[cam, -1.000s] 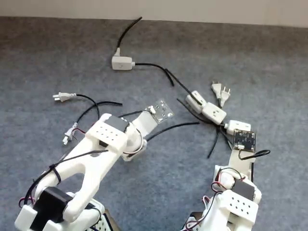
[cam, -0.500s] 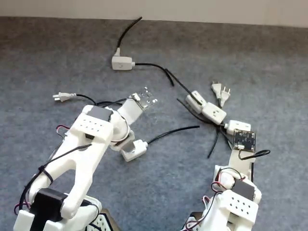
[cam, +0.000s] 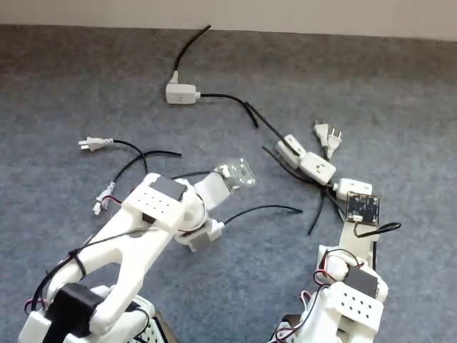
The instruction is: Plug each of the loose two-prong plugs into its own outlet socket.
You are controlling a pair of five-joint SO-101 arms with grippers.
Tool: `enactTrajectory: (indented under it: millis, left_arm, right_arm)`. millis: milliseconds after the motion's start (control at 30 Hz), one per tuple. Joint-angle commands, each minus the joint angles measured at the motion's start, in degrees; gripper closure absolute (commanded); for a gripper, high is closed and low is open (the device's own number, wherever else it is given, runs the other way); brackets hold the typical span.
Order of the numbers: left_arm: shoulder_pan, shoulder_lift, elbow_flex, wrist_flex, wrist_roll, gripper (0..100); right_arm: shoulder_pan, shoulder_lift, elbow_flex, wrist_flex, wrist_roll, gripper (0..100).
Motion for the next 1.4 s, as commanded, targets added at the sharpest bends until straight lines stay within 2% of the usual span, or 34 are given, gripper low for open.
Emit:
enactTrajectory:
  millis: [0, 167, 333, 567, 700, 833, 967, 1100, 1167, 1300, 1367]
  left_arm:
    - [4.26, -0.84, -0.04, 3.08, 0.00, 76]
    - [4.44, -0.40, -0.04, 2.90, 0.00, 86]
    - [2.95, -0.48, -0.48, 3.08, 0.00, 99]
    - [-7.69, -0.75, -6.20, 2.81, -2.20, 99]
    - [-12.62, -0.31, -12.44, 2.81, -9.58, 99]
    - [-13.49, -0.31, -14.55, 2.55, -19.60, 99]
    - [-13.58, -0.22, -12.26, -1.93, -28.66, 99]
    - [-13.58, -0.22, -6.02, -10.90, -34.02, 99]
    - [-13.58, -0.22, -1.98, -16.00, -35.69, 94]
    - [-13.58, -0.31, 4.88, -23.82, -35.43, 77]
    - [-13.58, -0.66, 6.64, -26.02, -34.29, 76]
  right_arm:
    - [-0.48, -0.31, 0.22, -1.10, 0.44, 98.6]
    - [-0.48, -0.31, 0.22, -1.10, 0.44, 98.6]
    - [-0.48, -0.31, 0.22, -1.10, 0.44, 98.6]
    - [-0.48, -0.31, 0.22, -1.10, 0.35, 98.6]
    - [-0.48, -0.31, 0.22, -1.10, 0.35, 98.6]
    - [-0.40, -0.31, 0.22, -1.10, 0.35, 98.6]
    - [-0.40, -0.31, 0.22, -1.10, 0.35, 98.6]
    - [-0.40, -0.31, 0.22, -1.10, 0.35, 98.6]
    - [-0.40, -0.31, 0.22, -1.10, 0.35, 98.6]
    - [-0.40, -0.31, 0.22, -1.10, 0.35, 98.6]
    - [-0.40, -0.31, 0.22, -1.10, 0.35, 98.6]
